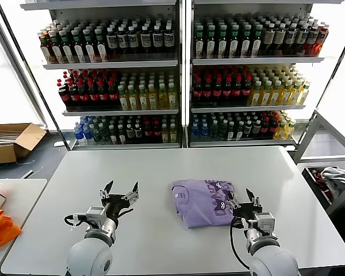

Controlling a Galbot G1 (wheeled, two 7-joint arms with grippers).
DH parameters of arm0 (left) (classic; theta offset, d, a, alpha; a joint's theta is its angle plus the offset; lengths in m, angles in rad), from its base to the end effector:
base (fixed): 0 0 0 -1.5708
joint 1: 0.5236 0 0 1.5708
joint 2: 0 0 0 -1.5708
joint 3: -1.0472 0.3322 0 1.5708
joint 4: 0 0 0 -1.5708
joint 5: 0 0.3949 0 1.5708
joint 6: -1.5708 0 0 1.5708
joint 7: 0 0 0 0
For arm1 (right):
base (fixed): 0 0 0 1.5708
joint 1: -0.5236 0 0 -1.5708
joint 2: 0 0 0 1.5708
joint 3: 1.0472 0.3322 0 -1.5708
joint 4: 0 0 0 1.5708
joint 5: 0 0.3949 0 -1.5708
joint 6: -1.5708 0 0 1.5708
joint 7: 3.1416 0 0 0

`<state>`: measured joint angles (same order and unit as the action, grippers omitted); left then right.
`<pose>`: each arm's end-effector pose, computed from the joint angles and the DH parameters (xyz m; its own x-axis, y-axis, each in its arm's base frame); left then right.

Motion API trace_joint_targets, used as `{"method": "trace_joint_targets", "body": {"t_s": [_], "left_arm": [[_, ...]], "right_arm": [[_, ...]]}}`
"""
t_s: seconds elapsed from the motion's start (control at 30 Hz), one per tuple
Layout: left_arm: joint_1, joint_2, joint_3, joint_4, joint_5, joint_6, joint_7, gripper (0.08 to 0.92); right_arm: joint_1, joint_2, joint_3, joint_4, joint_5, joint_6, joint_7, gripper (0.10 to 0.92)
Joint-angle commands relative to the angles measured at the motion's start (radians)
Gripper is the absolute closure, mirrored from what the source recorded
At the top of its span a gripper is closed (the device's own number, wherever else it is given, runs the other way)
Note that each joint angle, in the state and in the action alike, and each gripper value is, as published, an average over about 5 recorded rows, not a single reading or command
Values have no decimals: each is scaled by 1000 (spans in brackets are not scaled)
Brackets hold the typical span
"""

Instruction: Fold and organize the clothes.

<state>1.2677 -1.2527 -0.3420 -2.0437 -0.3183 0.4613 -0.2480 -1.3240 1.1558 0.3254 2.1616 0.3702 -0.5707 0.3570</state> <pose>0.3014 -0.0127 -0.2362 -0.9582 0.0671 0.2782 0.0756 0.9969 0.0197 0.2741 0.0138 -0.2117 -0.9384 -0.0268 0.3444 -0.0639 0.9932 -0.0969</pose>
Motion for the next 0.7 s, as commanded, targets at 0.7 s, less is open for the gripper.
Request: {"method": "trace_joint_targets", "body": {"t_s": [0.7], "left_arm": [[44,11,-34,6,2,5,14,177]], "right_arm": [[449,131,-334,-516,31,60,-139,203]]}}
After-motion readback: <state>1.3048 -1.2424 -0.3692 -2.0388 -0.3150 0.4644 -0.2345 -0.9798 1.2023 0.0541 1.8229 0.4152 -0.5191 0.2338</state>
